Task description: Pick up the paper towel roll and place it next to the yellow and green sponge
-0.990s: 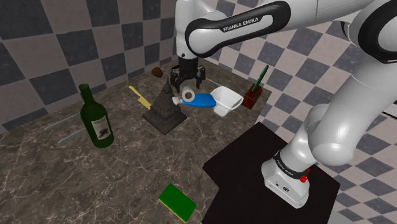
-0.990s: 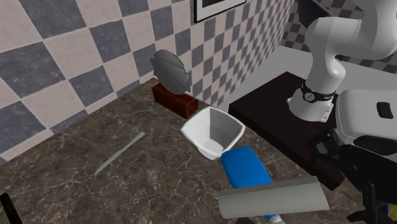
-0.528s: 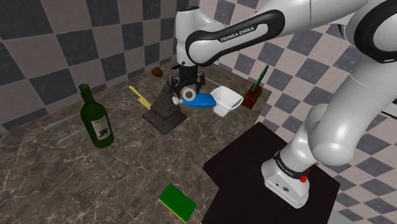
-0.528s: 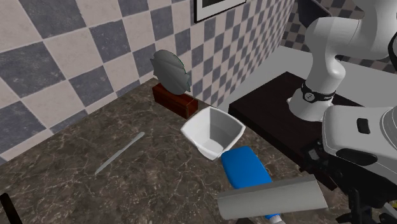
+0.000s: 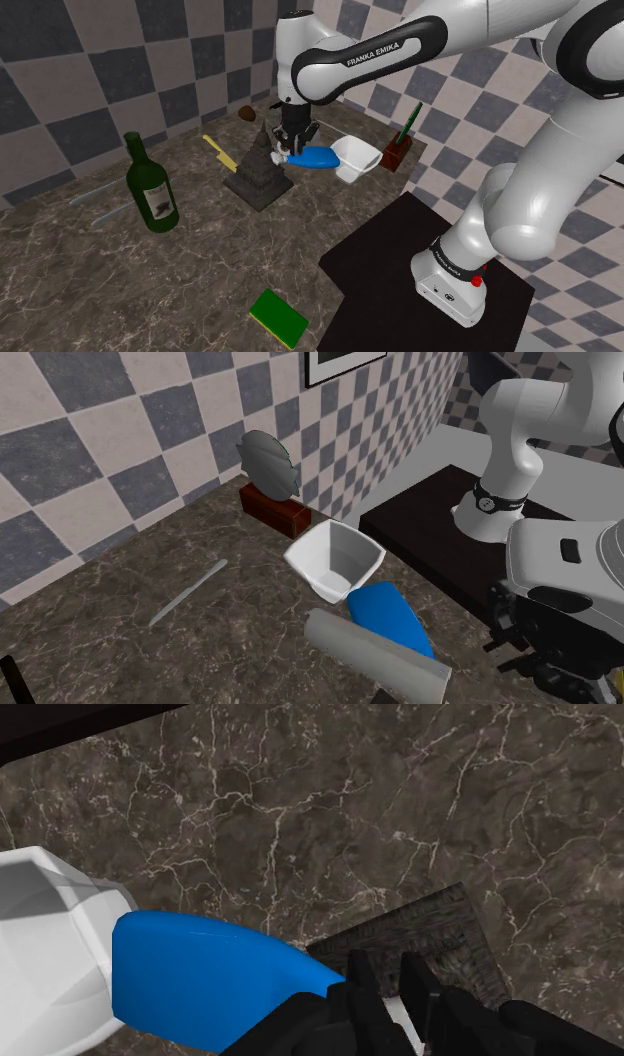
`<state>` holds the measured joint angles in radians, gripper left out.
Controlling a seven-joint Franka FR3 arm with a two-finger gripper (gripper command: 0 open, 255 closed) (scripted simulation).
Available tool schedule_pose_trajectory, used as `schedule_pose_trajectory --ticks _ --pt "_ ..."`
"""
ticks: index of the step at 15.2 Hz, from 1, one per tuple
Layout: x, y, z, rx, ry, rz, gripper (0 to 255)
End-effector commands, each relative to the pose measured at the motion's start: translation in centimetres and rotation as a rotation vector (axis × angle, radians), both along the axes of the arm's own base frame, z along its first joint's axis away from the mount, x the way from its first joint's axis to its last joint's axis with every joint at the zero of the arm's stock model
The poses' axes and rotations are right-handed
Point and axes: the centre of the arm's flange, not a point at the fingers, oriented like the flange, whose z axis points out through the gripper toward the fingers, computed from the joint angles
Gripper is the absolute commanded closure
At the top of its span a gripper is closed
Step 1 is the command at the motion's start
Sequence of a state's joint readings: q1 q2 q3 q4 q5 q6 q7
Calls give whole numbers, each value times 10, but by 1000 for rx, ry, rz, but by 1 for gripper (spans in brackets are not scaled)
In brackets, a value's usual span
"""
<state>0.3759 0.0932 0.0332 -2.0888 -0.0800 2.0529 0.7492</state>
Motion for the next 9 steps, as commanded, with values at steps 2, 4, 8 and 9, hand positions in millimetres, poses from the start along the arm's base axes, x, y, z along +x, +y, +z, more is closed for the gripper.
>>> schedule_pose_trajectory --ticks 2,4,8,9 --pt "0 0 0 0 0 0 255" --pt "0 0 0 0 0 0 255" --pt "0 0 0 0 0 0 0" --pt "10 -4 -6 -11 -10 -28 0"
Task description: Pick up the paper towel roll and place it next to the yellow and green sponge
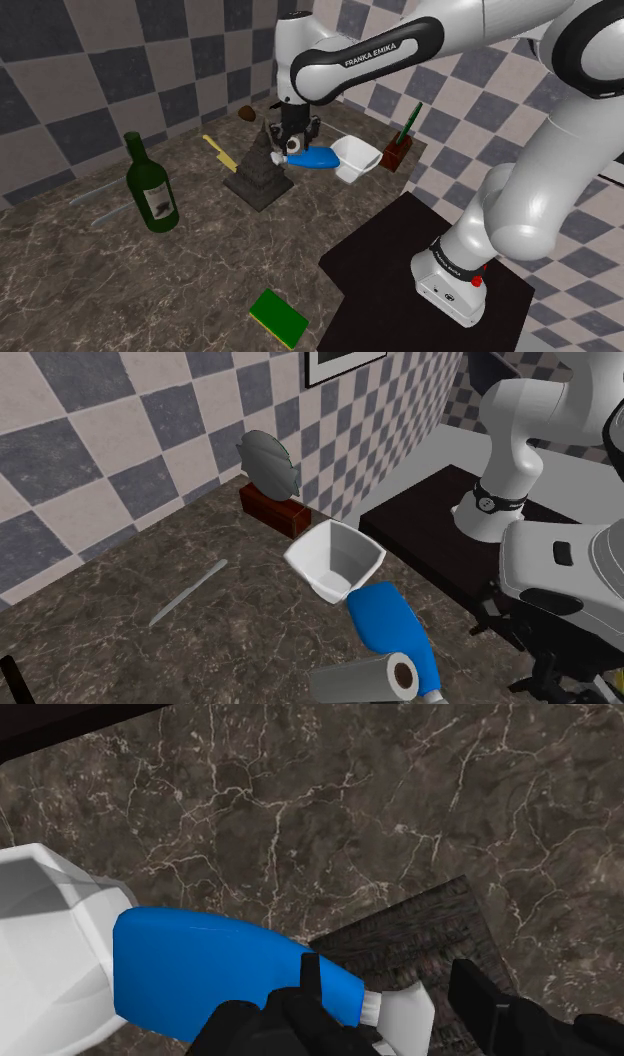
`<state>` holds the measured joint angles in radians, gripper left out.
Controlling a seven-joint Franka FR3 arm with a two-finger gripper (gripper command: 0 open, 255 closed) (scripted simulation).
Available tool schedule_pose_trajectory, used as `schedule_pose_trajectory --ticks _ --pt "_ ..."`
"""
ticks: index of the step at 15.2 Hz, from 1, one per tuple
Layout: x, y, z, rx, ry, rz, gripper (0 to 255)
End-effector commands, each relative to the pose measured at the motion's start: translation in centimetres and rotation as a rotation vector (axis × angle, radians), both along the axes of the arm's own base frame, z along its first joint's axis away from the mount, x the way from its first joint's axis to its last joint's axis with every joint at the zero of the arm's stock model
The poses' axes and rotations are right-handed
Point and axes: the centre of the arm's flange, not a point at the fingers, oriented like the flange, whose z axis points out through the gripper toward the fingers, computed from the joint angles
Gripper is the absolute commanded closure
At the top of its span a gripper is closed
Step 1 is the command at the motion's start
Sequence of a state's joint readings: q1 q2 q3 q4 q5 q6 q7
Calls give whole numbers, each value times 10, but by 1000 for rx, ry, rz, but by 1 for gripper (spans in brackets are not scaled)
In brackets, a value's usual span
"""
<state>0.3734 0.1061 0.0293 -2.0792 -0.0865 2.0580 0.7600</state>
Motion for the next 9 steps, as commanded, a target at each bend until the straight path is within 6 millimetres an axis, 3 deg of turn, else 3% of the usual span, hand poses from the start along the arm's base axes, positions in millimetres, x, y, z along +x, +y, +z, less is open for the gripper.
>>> schedule_pose_trajectory --ticks 1,9 --pt "14 -6 -9 -16 -15 -43 0" --pt "85 -51 -48 -98 -90 -259 0"
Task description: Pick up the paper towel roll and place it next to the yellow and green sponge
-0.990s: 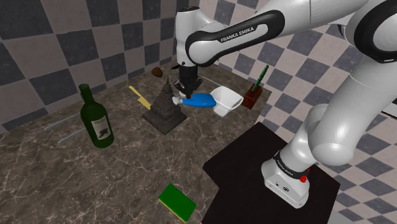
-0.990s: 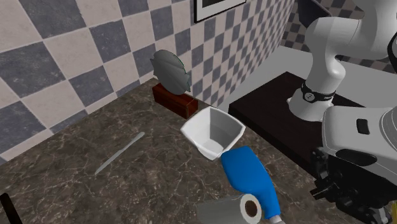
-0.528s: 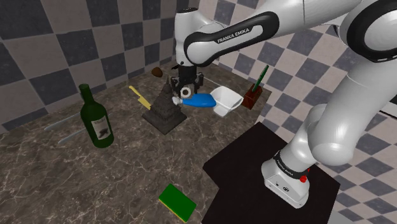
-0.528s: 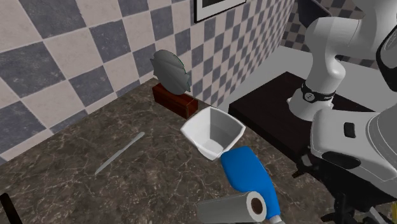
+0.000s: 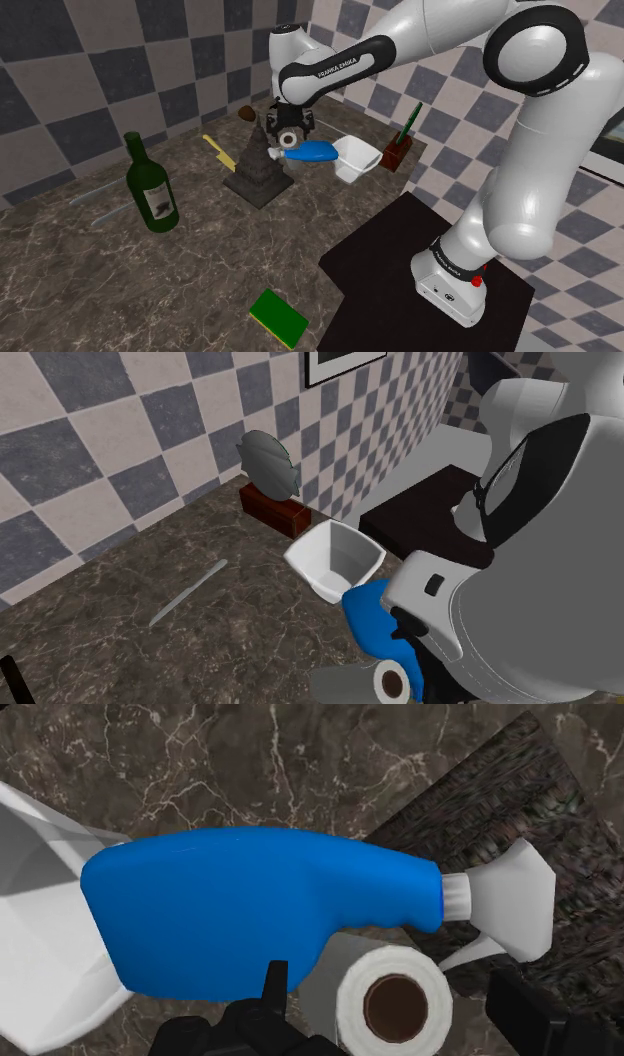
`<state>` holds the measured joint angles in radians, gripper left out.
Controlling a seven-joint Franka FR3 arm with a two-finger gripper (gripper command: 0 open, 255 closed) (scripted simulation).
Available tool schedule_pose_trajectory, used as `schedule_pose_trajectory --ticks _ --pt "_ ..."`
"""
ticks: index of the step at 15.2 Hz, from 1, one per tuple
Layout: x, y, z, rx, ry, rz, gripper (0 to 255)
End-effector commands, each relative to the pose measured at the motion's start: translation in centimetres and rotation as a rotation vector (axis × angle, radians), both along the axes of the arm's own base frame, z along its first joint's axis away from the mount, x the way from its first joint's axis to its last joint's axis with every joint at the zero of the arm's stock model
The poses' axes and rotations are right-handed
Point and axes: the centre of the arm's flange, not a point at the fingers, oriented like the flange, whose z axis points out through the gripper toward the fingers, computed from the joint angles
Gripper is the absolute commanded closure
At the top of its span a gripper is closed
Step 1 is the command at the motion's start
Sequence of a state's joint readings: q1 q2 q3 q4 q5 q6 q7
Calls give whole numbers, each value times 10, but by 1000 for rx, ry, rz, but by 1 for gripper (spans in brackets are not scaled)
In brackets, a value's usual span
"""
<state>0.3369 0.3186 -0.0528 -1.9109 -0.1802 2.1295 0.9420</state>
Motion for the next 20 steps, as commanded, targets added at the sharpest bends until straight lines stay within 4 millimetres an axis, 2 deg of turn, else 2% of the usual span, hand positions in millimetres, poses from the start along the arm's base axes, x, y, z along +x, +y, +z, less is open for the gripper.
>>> schedule_pose_trajectory --ticks 1,8,15,16,20 --pt "7 -5 -9 -11 -7 -27 0" --pt "5 -12 -43 -11 -7 -27 0" --pt "6 -12 -43 -11 -7 -27 0" --pt "6 -17 -42 -11 -7 -28 255" --pt "2 -17 -42 -11 -7 -27 255"
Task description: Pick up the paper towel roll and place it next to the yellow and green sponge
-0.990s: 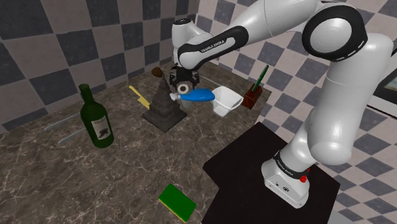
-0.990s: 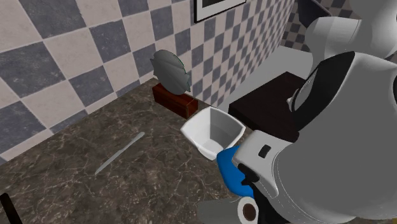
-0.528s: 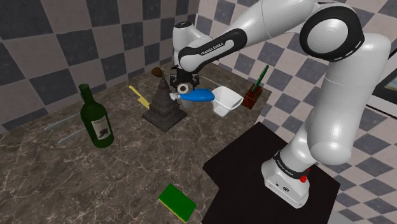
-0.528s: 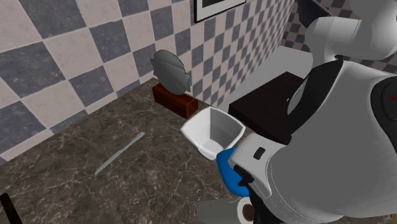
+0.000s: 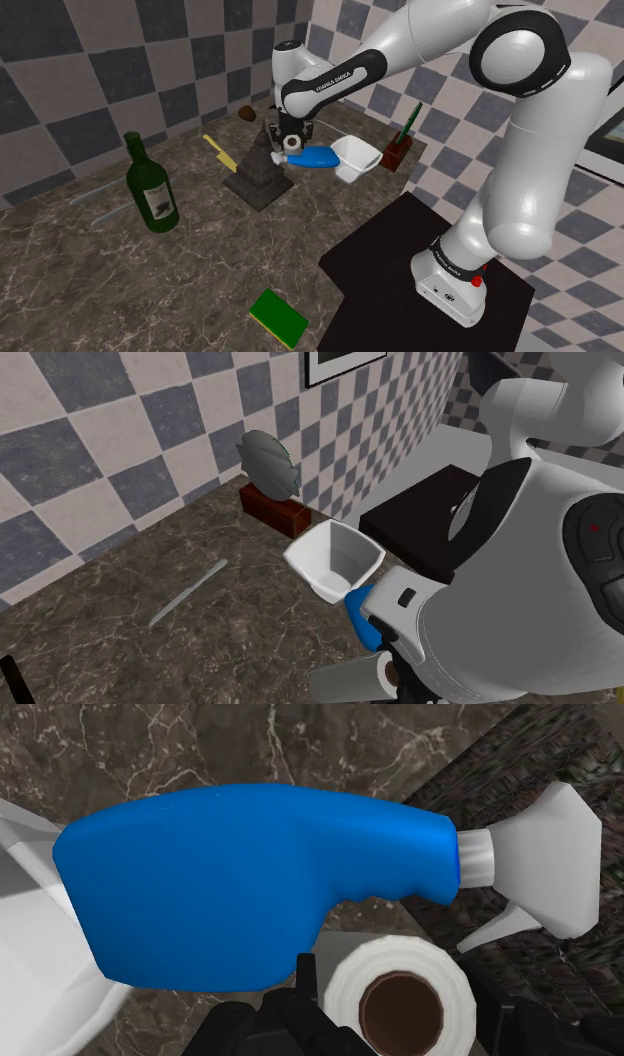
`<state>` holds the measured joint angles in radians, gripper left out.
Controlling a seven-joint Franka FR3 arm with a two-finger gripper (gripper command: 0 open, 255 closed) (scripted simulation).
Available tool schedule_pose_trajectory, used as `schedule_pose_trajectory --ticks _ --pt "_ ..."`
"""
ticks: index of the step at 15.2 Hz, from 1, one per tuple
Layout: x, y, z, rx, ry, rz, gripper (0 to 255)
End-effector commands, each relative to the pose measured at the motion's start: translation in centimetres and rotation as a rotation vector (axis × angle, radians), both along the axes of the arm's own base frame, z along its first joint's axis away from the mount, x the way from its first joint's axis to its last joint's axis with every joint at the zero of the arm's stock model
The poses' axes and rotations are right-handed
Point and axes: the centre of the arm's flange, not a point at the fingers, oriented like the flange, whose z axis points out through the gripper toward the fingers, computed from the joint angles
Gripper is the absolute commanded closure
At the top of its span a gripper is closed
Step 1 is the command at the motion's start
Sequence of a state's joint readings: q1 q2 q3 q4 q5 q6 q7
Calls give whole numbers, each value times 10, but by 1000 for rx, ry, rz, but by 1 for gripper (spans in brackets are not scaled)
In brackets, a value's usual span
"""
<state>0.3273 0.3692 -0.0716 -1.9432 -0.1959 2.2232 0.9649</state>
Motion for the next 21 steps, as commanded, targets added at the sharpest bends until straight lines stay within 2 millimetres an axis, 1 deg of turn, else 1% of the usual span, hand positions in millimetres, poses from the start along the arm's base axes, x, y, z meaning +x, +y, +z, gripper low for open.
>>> schedule_pose_trajectory --ticks 1,4,5,21 --pt "-1 -2 -4 -3 9 -2 255" --pt "-1 -2 -4 -3 9 -2 255" --pt "2 3 -6 -3 9 -2 255" --pt "2 3 79 -3 9 -2 255"
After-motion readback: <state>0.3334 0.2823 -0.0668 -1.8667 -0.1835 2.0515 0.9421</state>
